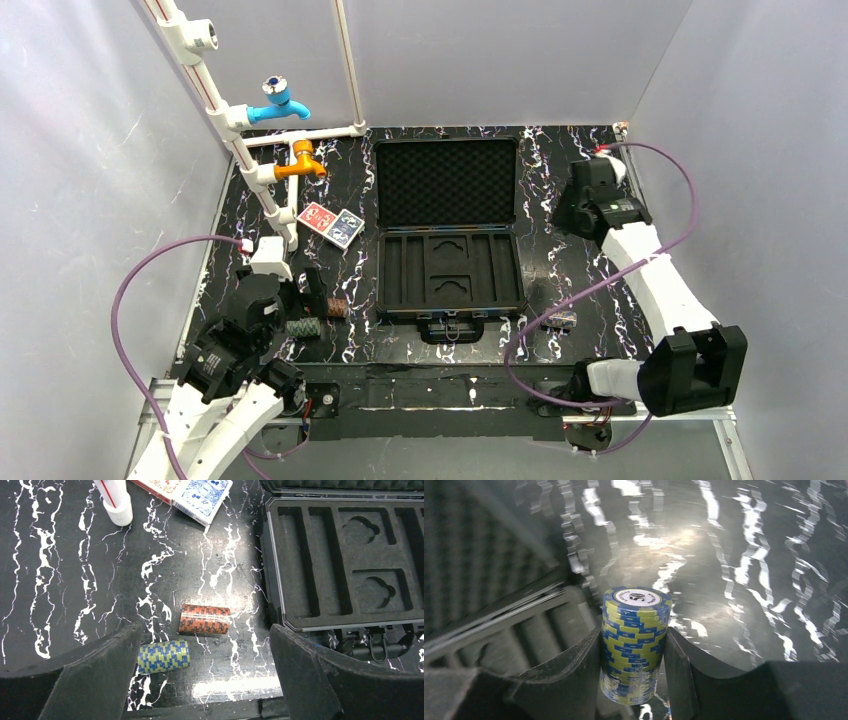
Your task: Pack up texas hold em set
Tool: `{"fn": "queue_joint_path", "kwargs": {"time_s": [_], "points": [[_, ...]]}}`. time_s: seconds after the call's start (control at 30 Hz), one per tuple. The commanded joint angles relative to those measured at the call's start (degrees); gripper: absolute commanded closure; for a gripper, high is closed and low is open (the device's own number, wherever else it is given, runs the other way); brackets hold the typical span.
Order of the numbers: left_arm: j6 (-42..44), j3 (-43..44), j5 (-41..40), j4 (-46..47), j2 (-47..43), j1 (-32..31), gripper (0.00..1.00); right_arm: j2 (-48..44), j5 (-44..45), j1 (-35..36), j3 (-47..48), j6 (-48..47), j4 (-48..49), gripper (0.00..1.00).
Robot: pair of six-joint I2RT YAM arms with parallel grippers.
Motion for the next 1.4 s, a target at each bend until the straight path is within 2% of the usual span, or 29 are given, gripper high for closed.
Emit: {"fn": "queue_joint_path", "kwargs": {"time_s": [0.0,0.3,0.53,0.8,0.97,1.37], "points": [[1.2,-0.5,2.8,1.3,-1.3,-0.3,0.01,-1.5,-2.6,9.7,5.4,-4.9,7.9,0.99],[1.4,0.0,3.3,1.3,-0.7,-0.3,0.01,-1.0,-0.9,23.4,3.8,-5.2,8.1,0.99],[1.5,1.0,4.6,1.0,1.5,-0.3,0.01,-1.0,0.2,30.4,3.7,-7.0,7.4,0.99],[2.4,1.7,7.7,1.6,3.2,-0.3,0.01,1.4,3.0,31.3,6.7,-10.1,6.9,0.99],[2.1,1.8,8.0,1.0,1.1,-0.3,0.01,4.4,5.3,32.0,9.0,-12.5,5.6,0.99],[2.0,2.0,7.7,0.3,0.7,-0.3,0.01,12.7,2.3,34.0,15.6,-15.9,5.8,0.99]]}}
